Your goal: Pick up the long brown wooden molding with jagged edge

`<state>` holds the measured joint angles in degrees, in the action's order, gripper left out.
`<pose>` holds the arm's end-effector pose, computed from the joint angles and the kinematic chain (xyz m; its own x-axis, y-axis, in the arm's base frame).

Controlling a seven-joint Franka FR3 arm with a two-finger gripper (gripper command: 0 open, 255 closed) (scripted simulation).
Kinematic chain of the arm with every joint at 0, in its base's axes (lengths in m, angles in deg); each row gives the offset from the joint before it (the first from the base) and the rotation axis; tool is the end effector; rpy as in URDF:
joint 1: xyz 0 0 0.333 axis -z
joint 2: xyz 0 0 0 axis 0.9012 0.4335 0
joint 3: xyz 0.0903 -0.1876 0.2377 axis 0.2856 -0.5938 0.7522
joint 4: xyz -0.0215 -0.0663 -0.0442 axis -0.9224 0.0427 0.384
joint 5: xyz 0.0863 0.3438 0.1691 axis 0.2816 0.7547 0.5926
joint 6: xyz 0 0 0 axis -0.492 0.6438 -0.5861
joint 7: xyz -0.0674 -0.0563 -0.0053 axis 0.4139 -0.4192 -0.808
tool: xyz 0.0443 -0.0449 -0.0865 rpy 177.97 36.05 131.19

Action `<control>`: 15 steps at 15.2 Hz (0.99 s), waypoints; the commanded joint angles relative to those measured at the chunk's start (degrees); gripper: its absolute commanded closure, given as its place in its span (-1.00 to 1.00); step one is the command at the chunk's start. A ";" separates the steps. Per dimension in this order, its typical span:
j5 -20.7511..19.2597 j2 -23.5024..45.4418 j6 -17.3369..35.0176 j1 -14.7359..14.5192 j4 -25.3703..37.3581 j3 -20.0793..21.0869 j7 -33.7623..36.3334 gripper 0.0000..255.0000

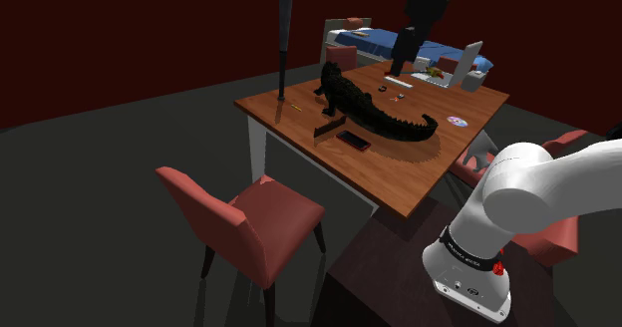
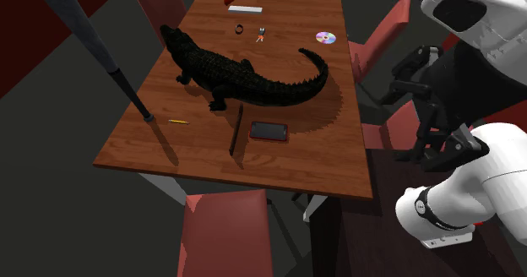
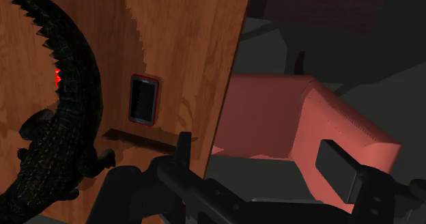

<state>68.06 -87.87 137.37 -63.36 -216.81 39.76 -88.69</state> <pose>0.2993 0.0122 0.6305 0.9937 0.0681 0.0885 0.0516 -0.9828 0.1775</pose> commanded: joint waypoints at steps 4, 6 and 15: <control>-2.35 -0.27 4.05 -0.83 -3.58 -4.97 -7.92 -1.00; -3.92 0.22 6.84 -1.30 -5.39 -8.35 -13.18 -1.00; -9.12 9.19 20.04 -4.18 -7.62 -23.95 -36.92 -1.00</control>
<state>59.37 -79.78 155.92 -67.16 -224.34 17.59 -122.58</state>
